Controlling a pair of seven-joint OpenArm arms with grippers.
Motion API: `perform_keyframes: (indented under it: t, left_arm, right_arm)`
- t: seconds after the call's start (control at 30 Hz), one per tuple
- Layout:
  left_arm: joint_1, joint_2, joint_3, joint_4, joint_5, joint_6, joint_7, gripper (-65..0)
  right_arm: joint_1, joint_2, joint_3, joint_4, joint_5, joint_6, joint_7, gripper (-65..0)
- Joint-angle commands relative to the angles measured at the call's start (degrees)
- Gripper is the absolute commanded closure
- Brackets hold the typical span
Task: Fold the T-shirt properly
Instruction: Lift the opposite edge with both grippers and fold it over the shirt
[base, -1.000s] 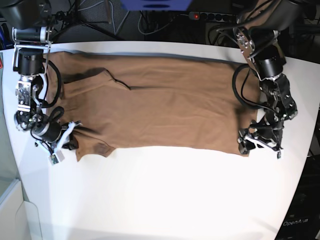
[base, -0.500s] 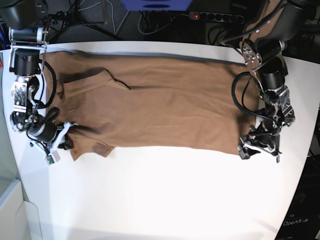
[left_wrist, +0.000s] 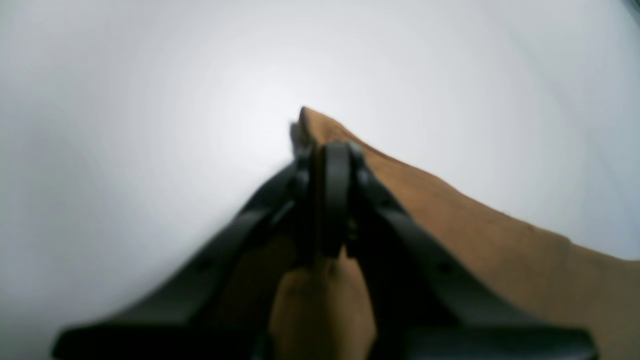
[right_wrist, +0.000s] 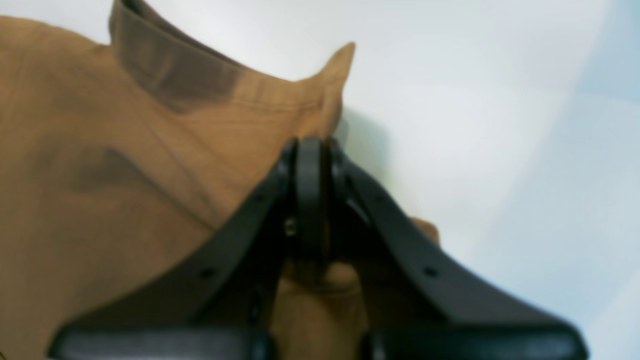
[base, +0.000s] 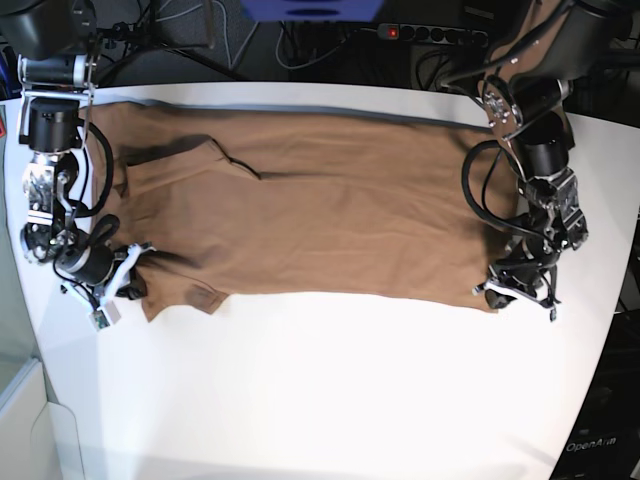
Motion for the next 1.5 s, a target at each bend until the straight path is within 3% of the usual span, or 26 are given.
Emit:
perform_keyframes:
  t: [0.0, 0.23, 0.47, 0.6, 0.8, 1.13, 1.47]
  left_arm:
    - [-1.56, -0.53, -0.18, 1.44, -0.80, -0.63, -0.92, -2.4]
    - [0.99, 1.76, -0.01, 12.34, -0.80, -0.71, -0.31, -2.4]
    - [2.84, 4.66, -0.09, 24.56, -0.80, -0.71, 8.05, -2.4]
    - [6.18, 5.63, -0.09, 30.71, -1.33, -0.71, 10.16, -2.4]
    - [13.21, 5.71, 0.26, 37.75, -9.77, -0.71, 13.23, -2.4]
    - [25.96, 5.63, 0.08, 47.68, -18.82, -0.71, 13.50, -2.4]
    - [33.61, 4.66, -0.18, 51.64, -21.64, -0.71, 13.06, -2.4]
  right_arm:
    - [1.57, 0.83, 0.32, 0.97, 0.63, 0.34, 1.36, -0.7]
    - [0.87, 0.83, 1.29, 2.64, 0.89, 0.34, 3.29, -0.7]
    - [-4.32, 0.75, 4.98, 11.70, 0.80, 0.34, 3.20, -0.7]
    - [-8.71, 0.57, 7.26, 16.53, 0.80, 0.34, 3.20, -0.7]
    - [-16.01, -0.57, 12.45, 25.50, 0.89, 0.34, 3.20, -0.7]
    - [-25.94, -3.39, 20.01, 34.47, 0.89, 0.34, 3.47, -0.7]
    - [-30.78, -7.43, 26.60, 34.73, 0.80, 0.34, 3.55, -0.7]
